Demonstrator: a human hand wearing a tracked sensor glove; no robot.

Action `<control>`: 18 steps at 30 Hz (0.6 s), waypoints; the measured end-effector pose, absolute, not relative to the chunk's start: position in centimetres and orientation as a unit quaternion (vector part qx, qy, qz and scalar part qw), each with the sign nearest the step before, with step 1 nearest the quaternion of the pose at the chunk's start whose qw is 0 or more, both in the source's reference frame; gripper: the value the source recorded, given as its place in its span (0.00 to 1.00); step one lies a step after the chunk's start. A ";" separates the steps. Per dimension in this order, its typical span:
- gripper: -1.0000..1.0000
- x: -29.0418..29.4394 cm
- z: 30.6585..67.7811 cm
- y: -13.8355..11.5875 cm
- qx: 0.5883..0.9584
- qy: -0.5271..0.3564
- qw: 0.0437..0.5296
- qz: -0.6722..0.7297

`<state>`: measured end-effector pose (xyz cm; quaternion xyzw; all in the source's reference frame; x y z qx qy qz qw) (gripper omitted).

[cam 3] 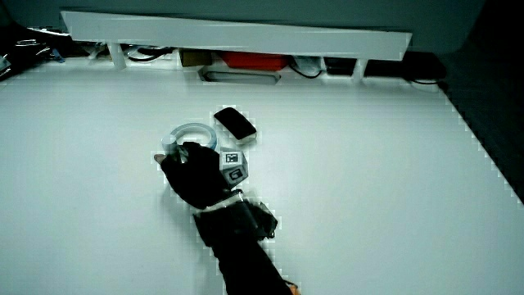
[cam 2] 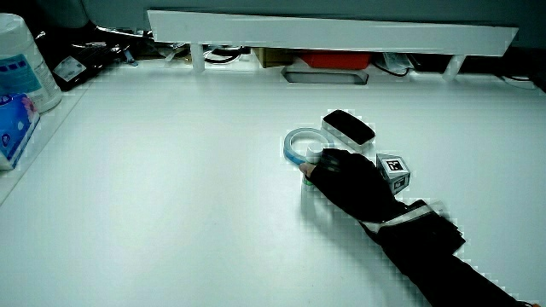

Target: Place glue stick

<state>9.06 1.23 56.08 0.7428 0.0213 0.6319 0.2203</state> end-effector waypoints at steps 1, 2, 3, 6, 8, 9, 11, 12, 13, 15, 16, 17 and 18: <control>0.12 9.1 55.9 1.3 0.741 0.023 0.225 0.632; 0.10 9.2 56.1 1.4 0.739 0.018 0.224 0.635; 0.09 9.3 55.9 1.4 0.743 0.017 0.224 0.631; 0.04 9.3 55.5 1.5 0.745 0.002 0.231 0.626; 0.01 9.4 55.3 1.6 0.750 -0.010 0.237 0.617; 0.00 9.5 55.0 1.6 0.750 -0.011 0.242 0.616; 0.00 9.6 54.9 1.8 0.749 -0.024 0.250 0.613; 0.00 9.7 54.6 1.8 0.751 -0.026 0.255 0.609; 0.00 9.8 54.2 1.9 0.747 -0.030 0.261 0.611; 0.00 10.2 53.7 2.0 0.751 -0.049 0.271 0.600; 0.00 10.4 53.2 2.0 0.753 -0.056 0.288 0.590; 0.00 10.5 52.6 2.0 0.748 -0.060 0.303 0.587; 0.00 10.7 52.0 2.1 0.742 -0.066 0.315 0.588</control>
